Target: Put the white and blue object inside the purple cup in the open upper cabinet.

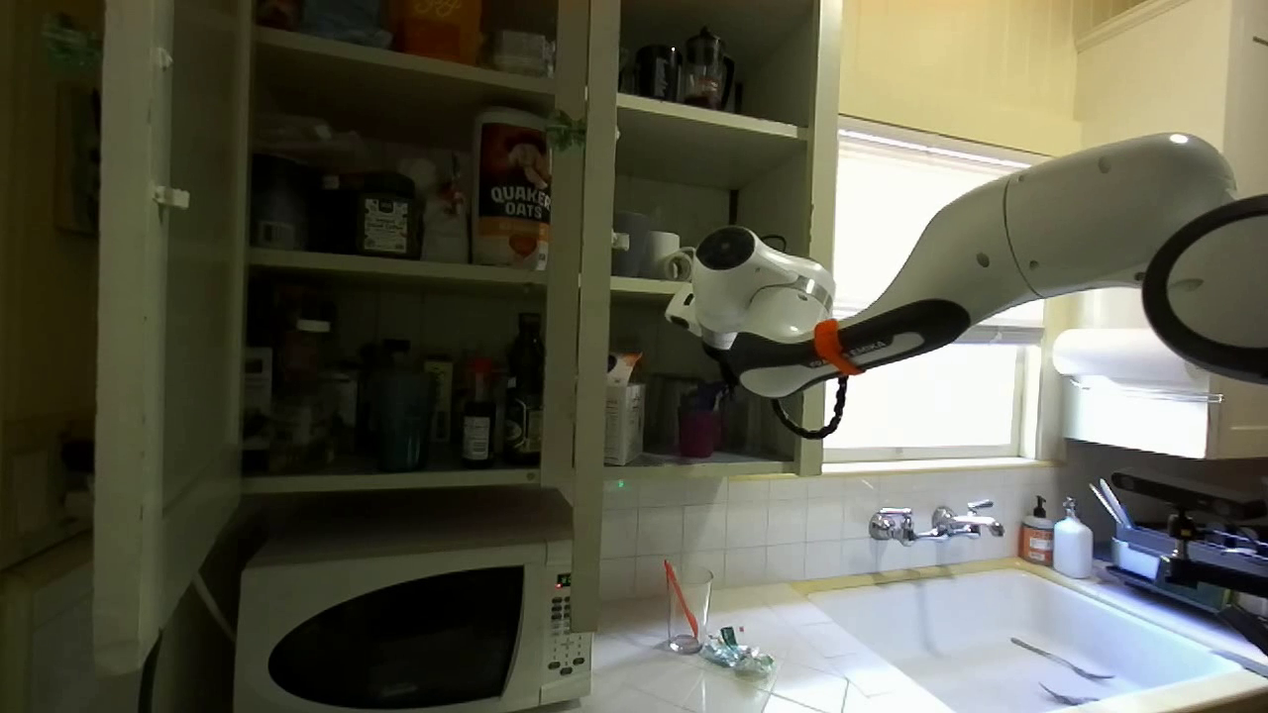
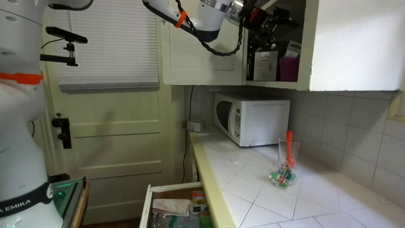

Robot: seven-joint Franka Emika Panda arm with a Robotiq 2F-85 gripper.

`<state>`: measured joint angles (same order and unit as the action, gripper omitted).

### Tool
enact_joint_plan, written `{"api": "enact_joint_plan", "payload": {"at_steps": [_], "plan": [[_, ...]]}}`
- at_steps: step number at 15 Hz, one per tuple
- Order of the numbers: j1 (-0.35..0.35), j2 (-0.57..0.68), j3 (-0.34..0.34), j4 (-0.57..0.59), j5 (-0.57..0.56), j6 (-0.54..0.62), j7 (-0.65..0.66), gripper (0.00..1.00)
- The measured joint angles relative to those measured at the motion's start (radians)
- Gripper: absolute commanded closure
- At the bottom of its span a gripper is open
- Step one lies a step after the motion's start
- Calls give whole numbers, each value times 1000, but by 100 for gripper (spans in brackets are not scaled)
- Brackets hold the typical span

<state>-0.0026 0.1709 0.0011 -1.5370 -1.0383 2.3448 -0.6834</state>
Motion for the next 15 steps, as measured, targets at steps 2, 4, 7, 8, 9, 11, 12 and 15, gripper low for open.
{"api": "enact_joint_plan", "payload": {"at_steps": [2, 4, 7, 8, 9, 11, 12, 15], "plan": [[15, -14, 8, -8, 0, -34, 52, 0], [31, -38, 16, -27, -5, -74, 132, 0], [53, -115, 36, -107, -6, -126, 288, 0], [60, -155, 44, -151, -6, -153, 354, 0], [65, -199, 51, -198, -5, -183, 416, 0], [69, -296, 65, -295, -3, -257, 524, 0], [69, -347, 70, -344, 1, -299, 571, 0], [64, -497, 63, -496, 64, -413, 662, 0]]}}
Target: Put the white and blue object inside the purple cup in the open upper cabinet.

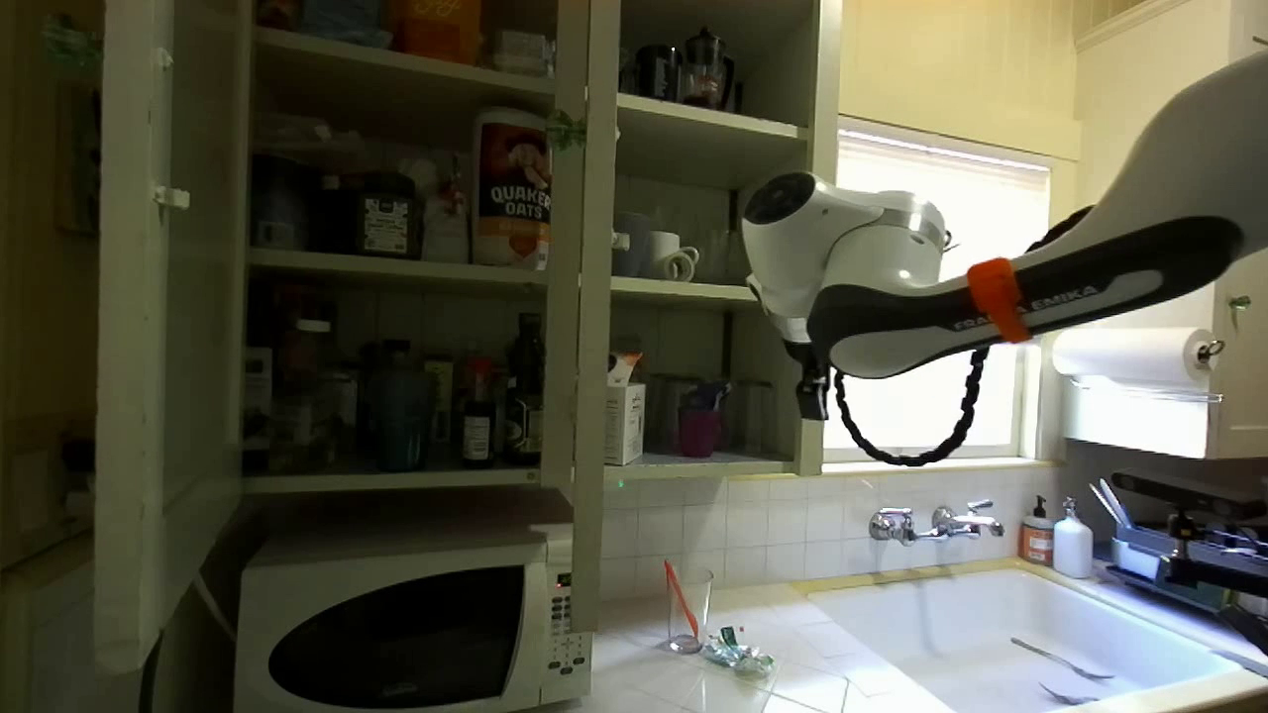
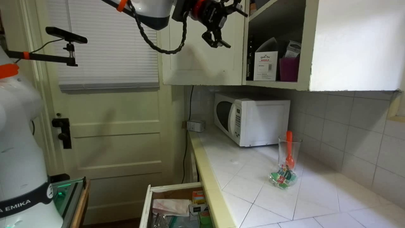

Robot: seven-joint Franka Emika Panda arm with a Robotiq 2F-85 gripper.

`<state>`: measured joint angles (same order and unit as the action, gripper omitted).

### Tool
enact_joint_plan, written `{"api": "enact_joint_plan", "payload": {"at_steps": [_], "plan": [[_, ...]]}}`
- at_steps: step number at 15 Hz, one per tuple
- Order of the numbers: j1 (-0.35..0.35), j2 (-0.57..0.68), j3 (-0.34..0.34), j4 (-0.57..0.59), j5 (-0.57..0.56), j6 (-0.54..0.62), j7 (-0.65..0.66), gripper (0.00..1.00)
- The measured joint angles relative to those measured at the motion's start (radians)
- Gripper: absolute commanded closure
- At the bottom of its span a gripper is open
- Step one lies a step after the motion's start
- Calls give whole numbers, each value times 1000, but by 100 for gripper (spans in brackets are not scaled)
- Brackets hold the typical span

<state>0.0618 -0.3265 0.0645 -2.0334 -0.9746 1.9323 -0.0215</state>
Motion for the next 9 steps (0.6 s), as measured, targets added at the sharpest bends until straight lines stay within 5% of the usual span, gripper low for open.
{"api": "enact_joint_plan", "payload": {"at_steps": [9], "plan": [[-52, -381, -172, -478, 294, 27, 95, 0]]}}
